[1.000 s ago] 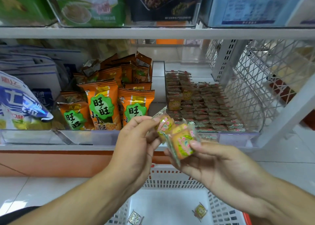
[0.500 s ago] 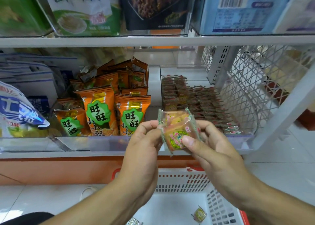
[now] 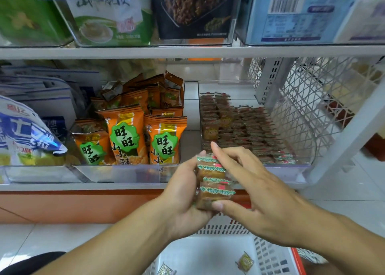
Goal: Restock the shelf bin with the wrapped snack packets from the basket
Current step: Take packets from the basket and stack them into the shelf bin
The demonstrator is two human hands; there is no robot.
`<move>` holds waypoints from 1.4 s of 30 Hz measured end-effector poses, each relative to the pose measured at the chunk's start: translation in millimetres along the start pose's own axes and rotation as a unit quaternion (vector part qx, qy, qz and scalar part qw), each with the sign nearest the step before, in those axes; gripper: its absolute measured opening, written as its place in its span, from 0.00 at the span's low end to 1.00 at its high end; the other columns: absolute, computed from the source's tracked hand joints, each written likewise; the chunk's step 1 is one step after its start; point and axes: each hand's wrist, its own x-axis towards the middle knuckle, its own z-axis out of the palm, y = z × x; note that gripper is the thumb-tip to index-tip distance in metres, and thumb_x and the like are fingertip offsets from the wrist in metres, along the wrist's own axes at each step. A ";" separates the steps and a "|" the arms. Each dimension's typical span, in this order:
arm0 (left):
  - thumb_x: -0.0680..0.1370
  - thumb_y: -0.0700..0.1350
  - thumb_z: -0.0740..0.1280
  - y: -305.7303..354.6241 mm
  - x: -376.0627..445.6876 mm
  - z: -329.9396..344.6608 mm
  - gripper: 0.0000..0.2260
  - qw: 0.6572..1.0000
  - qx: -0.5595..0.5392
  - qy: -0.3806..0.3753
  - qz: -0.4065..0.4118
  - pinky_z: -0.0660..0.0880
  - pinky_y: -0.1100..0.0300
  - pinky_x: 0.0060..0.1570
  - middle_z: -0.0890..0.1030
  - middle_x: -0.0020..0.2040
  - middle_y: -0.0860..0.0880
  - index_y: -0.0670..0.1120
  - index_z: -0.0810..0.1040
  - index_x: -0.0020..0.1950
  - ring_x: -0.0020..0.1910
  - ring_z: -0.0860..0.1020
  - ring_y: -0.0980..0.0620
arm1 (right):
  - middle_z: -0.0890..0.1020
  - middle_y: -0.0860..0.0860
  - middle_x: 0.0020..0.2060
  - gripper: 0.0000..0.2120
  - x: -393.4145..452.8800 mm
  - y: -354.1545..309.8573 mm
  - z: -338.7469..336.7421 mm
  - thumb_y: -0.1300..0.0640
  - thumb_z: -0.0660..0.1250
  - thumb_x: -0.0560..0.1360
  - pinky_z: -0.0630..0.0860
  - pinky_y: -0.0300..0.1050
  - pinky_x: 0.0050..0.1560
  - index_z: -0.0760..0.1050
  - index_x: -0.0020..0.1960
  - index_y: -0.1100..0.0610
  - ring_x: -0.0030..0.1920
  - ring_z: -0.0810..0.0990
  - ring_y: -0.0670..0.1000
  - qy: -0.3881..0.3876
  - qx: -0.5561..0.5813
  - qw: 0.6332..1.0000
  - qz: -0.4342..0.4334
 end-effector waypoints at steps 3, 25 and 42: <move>0.80 0.60 0.65 1.6 -1.1 5.4 0.22 1.000 0.006 0.010 -0.014 0.73 0.54 0.52 0.80 0.49 0.41 0.41 0.86 0.49 0.43 0.78 0.47 | 0.49 0.27 0.72 0.43 0.3 2.4 -3.1 0.28 0.54 0.75 0.57 0.32 0.72 0.30 0.78 0.37 0.75 0.51 0.33 -0.028 -0.029 0.999 0.016; 0.79 0.62 0.66 13.4 55.5 1.4 0.33 0.538 0.720 0.167 0.405 0.45 0.60 0.74 0.49 0.81 0.60 0.57 0.56 0.80 0.80 0.44 0.59 | 0.76 0.51 0.54 0.33 127.7 155.1 -60.4 0.59 0.71 0.74 0.76 0.46 0.43 0.57 0.74 0.54 0.52 0.78 0.53 0.110 0.071 0.935 0.329; 0.78 0.65 0.63 14.5 65.9 -4.0 0.37 0.516 0.747 0.151 0.391 0.47 0.58 0.72 0.32 0.81 0.58 0.57 0.49 0.82 0.79 0.29 0.56 | 0.75 0.56 0.57 0.37 179.9 182.4 -48.8 0.72 0.64 0.75 0.73 0.42 0.35 0.58 0.78 0.51 0.42 0.75 0.49 0.132 0.072 0.926 0.348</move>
